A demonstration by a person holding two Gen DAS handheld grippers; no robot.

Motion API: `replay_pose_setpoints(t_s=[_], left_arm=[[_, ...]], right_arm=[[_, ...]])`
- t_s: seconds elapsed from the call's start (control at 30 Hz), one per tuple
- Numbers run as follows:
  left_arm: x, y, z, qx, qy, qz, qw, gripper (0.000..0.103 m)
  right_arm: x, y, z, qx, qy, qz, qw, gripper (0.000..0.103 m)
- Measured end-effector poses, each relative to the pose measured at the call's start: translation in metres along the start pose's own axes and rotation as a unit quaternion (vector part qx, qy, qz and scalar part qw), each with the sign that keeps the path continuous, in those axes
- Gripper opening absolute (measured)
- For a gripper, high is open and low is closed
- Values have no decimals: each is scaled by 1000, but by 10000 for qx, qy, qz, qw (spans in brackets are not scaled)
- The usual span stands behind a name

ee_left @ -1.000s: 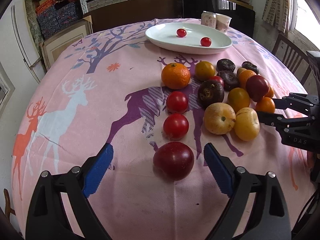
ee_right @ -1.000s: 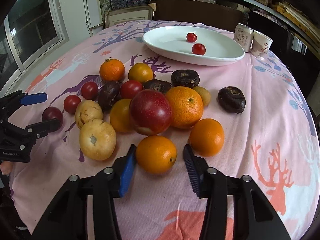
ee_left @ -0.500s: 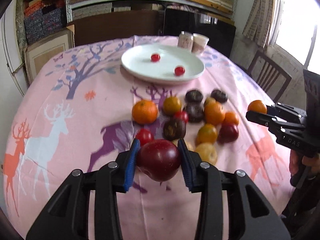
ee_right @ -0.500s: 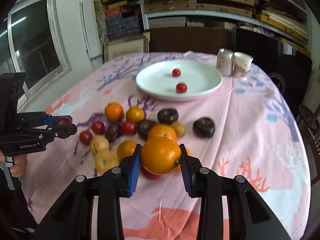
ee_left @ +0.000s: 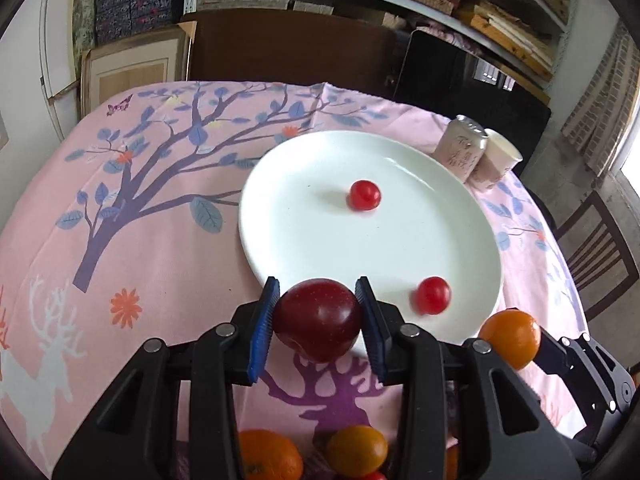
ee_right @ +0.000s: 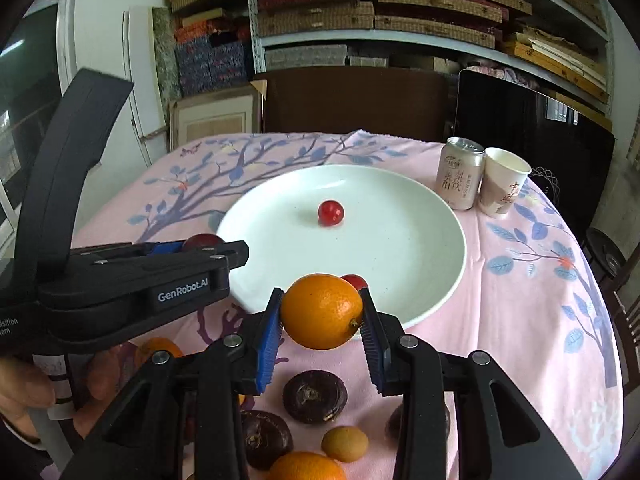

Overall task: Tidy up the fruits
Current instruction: 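Carry the plum and orange to the white plate and release both, then grasp a red tomato with the left gripper while the right gripper grasps a dark red plum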

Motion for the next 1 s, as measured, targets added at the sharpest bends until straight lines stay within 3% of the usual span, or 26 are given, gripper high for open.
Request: replay_pose_setpoints(t_s=[0.07,0.17,0.2,0.37,0.53,0.77,1.0], left_arm=[[-4,-1,-10,-60,-7,145,9999,43],[-10,1,-6,33,9,300,9995,83],[-10,3,-1,148,-14,281,9995,84],[-12,3,29,307,-124,-81,9994,84],[-26,-22,63,381,-68,-462,9982,89],[-51,-73,101,316,143,-804,9962,90],[-66,-115,123,227,353,-1053,9936,90]], right_arm=[[-7,-5,-20,-291,-22,162,9994,38],[-13,-10,-30,-422,-231,395,9981,45],[-14,-9,-27,-350,-242,402,9983,50],[3,-15,1,-265,61,26,9996,50],[36,-35,54,-160,248,-399,9988,69],[30,-92,107,-572,716,-162,9957,70],[2,-134,105,-998,753,-18,9921,68]])
Point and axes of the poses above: each gripper's, at about its wrist camera, not at the fingertips, and z roughly against the way its jaws point, x to its right, y to its top, the point moved 4 cm from there along -z, roughly the way its jaws point, and after that the axes turned 7 degrees about x, right-handed, at the moved point
